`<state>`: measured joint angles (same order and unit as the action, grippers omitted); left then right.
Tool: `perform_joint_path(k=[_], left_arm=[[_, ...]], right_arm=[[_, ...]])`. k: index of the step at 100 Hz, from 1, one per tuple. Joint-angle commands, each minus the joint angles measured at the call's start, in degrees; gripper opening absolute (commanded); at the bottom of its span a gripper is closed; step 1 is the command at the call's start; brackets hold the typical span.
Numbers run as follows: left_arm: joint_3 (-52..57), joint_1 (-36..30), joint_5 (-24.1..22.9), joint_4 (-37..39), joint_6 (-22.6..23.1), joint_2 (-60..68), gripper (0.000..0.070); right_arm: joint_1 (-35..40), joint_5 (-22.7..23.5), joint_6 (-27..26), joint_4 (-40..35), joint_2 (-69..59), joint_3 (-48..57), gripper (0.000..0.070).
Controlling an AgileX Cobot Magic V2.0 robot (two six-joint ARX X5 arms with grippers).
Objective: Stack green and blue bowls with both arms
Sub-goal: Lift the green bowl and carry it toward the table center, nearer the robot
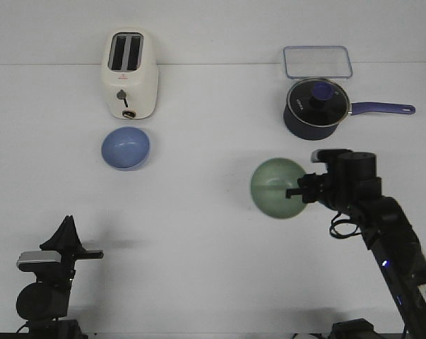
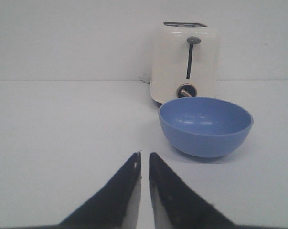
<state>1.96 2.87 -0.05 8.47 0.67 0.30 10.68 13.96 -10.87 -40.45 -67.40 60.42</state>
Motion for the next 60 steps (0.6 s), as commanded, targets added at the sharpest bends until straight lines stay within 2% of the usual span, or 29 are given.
perform_joint_path(k=[1, 15, 34, 60], left_arm=[[-1.1, 0.1, 0.1, 0.7, -0.1, -0.1, 0.0015], [-1.1, 0.1, 0.1, 0.7, -1.6, -0.1, 0.0015], [-1.0, 0.1, 0.1, 0.7, -11.6, -0.1, 0.0015], [-0.9, 0.1, 0.0, 0.7, -23.0, -0.1, 0.0011]], right_arm=[[4.5, -1.7, -0.3, 0.9, -0.4, -2.2, 0.0000], [11.4, -2.2, -2.7, 3.5, -0.5, -8.3, 0.0000], [17.5, -2.4, -6.6, 8.3, -0.6, -14.8, 0.0000], [19.4, -3.0, -6.2, 8.5, -1.1, -17.2, 0.0000]])
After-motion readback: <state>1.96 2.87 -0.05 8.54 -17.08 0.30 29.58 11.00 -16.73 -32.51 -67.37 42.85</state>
